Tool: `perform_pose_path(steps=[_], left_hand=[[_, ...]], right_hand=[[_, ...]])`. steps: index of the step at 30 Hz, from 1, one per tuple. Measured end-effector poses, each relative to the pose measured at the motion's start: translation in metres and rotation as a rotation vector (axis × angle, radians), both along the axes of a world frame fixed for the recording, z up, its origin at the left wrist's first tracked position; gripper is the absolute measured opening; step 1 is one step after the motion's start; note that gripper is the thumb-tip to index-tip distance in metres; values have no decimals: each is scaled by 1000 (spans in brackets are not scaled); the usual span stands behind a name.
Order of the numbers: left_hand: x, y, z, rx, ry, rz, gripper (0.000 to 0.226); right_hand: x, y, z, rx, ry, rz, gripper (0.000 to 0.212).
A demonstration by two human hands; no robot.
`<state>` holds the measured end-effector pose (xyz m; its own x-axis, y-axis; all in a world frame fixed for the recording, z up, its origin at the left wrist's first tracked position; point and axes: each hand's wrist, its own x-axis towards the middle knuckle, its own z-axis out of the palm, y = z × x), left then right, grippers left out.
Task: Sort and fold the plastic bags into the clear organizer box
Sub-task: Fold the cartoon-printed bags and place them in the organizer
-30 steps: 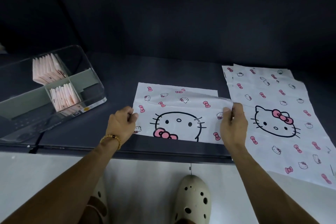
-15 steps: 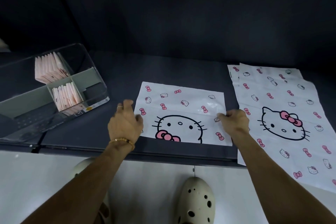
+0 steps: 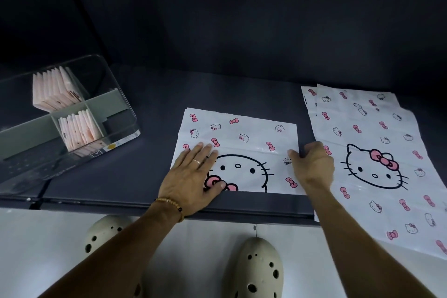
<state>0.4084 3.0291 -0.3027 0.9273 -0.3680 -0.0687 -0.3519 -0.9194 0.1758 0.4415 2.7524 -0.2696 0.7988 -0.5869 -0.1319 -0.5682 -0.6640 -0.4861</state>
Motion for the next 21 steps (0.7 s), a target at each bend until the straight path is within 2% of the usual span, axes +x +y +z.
perform_pose_path(steps=[2, 4, 6, 8, 10, 16, 21], left_hand=[[0, 0, -1, -16, -4, 11, 81], [0, -1, 0, -31, -9, 10, 80], [0, 0, 0, -41, -10, 8, 78], [-1, 0, 1, -64, -13, 0, 76], [-1, 1, 1, -77, -25, -7, 74], [0, 3, -1, -75, -32, -12, 76], [1, 3, 0, -101, -34, -7, 72]], right_hand=[[-11, 22, 3, -236, -192, 155, 28], [-22, 59, 1, -312, -358, 447, 28], [-34, 96, -12, -288, -311, 797, 38], [-43, 114, -21, -195, -182, 980, 47], [-44, 107, -26, -210, -162, 1033, 48], [-44, 44, -25, -485, 20, 1183, 64], [-58, -26, -11, -473, 137, 1162, 57]])
